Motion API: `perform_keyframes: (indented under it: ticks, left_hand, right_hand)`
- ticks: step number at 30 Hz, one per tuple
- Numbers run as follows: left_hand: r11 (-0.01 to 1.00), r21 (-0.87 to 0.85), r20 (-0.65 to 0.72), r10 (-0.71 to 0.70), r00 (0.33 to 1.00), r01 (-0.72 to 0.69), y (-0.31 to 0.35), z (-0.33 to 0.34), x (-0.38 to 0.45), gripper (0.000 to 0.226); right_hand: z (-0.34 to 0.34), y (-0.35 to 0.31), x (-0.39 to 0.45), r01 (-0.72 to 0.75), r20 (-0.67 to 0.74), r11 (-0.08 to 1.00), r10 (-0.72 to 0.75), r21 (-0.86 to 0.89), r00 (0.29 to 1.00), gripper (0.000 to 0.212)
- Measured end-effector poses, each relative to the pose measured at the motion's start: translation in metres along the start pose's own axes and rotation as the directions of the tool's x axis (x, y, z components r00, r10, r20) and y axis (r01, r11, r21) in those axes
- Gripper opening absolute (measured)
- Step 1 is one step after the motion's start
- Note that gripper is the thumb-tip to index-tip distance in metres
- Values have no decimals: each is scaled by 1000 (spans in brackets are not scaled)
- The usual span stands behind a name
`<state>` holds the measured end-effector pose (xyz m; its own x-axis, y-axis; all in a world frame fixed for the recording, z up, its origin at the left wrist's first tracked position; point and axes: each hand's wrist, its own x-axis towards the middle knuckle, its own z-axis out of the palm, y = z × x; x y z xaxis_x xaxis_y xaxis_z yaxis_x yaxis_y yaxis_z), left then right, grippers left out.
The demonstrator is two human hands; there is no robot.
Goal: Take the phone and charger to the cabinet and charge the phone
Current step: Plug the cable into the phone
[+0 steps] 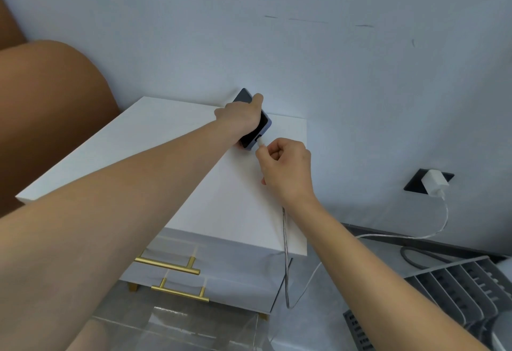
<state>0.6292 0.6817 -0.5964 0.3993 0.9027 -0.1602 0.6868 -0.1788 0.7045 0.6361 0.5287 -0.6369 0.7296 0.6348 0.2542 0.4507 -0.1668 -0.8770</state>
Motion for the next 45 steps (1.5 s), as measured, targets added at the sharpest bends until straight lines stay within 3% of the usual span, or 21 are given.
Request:
perform_keyframes:
  ticks: [5,9,14,22,26,33,35,41,45]
  left_hand:
    - [998,54,-64,22,998,-18,2,5,1,52]
    - [1000,14,-72,28,997,-27,2,2,2,72]
    - [996,18,-86,83,993,-82,-1,3,4,64]
    - [984,63,-63,168,984,-164,0,3,-2,73]
    - [949,240,-26,217,976,-205,-2,4,4,72]
    - [830,516,-85,296,951,-212,-5,4,-6,62]
    - [777,587,-75,334,940,-229,-5,6,-7,63]
    - [660,712,-20,362,932,-241,-6,12,-8,63]
    - [657,721,-18,335,942,-220,-11,14,-8,64]
  right_hand:
    - [-1,-1,-2,-5,10,1000,5,-17,1000,30]
    - [-2,0,-2,-15,-6,1000,15,-4,1000,36]
    - [-3,0,-3,-9,6,1000,9,22,1000,36]
    - [-3,-1,-5,-2,20,1000,2,8,1000,37]
    - [-4,-4,-5,-4,38,1000,4,5,999,34]
    - [-21,-3,-10,-13,-8,999,13,-39,1000,30]
    - [-28,2,-10,-44,4,999,44,17,999,26]
    - [-29,6,-15,-20,-24,999,21,45,999,23]
    - [-28,6,-17,-3,-33,999,5,39,999,23]
